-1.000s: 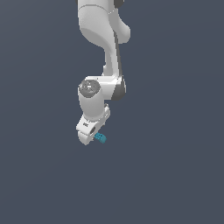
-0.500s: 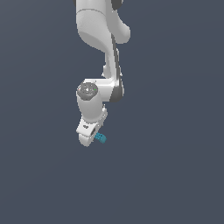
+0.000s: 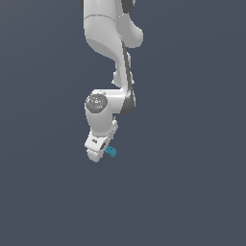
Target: Pick up the object and move it to a goal position.
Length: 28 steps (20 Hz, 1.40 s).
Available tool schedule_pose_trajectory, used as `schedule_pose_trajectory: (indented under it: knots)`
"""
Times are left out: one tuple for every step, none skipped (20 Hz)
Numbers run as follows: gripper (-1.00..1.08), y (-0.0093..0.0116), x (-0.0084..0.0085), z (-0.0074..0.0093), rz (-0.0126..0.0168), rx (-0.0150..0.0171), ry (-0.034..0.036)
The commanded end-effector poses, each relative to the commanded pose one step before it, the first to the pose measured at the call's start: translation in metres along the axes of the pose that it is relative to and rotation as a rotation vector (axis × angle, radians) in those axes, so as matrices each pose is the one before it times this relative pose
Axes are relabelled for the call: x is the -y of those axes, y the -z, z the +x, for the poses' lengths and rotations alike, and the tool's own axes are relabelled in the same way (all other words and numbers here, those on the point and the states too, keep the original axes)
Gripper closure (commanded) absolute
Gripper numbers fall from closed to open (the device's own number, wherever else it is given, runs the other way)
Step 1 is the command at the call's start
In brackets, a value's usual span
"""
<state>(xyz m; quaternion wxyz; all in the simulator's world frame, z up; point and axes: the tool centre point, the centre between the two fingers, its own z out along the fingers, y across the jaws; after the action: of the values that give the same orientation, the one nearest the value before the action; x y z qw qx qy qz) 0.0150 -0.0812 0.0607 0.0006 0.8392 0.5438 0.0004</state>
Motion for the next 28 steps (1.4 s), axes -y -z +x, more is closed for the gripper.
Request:
schedule_pose_trajectory:
  knots:
    - [-0.92, -0.01225, 0.00092, -0.00014, 0.00134, 0.00031, 0.00133]
    - [-0.92, -0.00600, 0.00024, 0.00000, 0.00002, -0.00001, 0.00069]
    - [-0.92, -0.00532, 0.00020, 0.00006, 0.00002, -0.00002, 0.00069]
    - [-0.92, -0.00448, 0.00002, -0.00028, 0.00000, 0.00000, 0.00000]
    - [-0.92, -0.00366, 0.00006, 0.00022, 0.00001, -0.00003, 0.00069]
    - [-0.92, -0.00285, -0.00016, -0.00011, 0.00000, 0.00000, 0.00000]
    - [-0.92, -0.00204, -0.00025, -0.00002, 0.00000, 0.00000, 0.00000]
    - [-0.92, -0.00127, -0.00032, 0.00006, 0.00000, 0.00000, 0.00000]
    - [-0.92, -0.00057, -0.00033, 0.00011, 0.00000, 0.00000, 0.00000]
    - [-0.92, -0.00012, -0.00015, 0.00006, 0.00000, 0.00000, 0.00000]
    - [1.08, 0.00000, 0.00000, 0.00000, 0.00000, 0.00000, 0.00000]
    - [1.08, 0.00000, 0.00000, 0.00000, 0.00000, 0.00000, 0.00000]
    - [1.08, 0.00000, 0.00000, 0.00000, 0.00000, 0.00000, 0.00000]
    - [1.08, 0.00000, 0.00000, 0.00000, 0.00000, 0.00000, 0.00000]
    - [1.08, 0.00000, 0.00000, 0.00000, 0.00000, 0.00000, 0.00000]
    - [1.08, 0.00000, 0.00000, 0.00000, 0.00000, 0.00000, 0.00000]
    - [1.08, 0.00000, 0.00000, 0.00000, 0.00000, 0.00000, 0.00000]
    - [1.08, 0.00000, 0.00000, 0.00000, 0.00000, 0.00000, 0.00000]
    - [1.08, 0.00000, 0.00000, 0.00000, 0.00000, 0.00000, 0.00000]
    - [1.08, 0.00000, 0.00000, 0.00000, 0.00000, 0.00000, 0.00000]
    - [1.08, 0.00008, -0.00005, -0.00005, 0.00000, 0.00000, 0.00000]
    - [1.08, 0.00017, -0.00016, 0.00011, 0.00000, 0.00000, 0.00000]
    - [1.08, 0.00051, -0.00048, 0.00032, 0.00000, 0.00000, 0.00000]
    - [1.08, 0.00084, -0.00079, 0.00053, 0.00000, 0.00000, 0.00000]
    - [1.08, 0.00117, -0.00111, 0.00074, 0.00000, 0.00000, 0.00000]
    - [1.08, 0.00149, -0.00141, 0.00095, 0.00000, 0.00000, 0.00000]
    - [1.08, 0.00180, -0.00171, 0.00115, 0.00000, 0.00000, 0.00000]
    - [1.08, 0.00210, -0.00200, 0.00134, 0.00000, 0.00000, 0.00000]
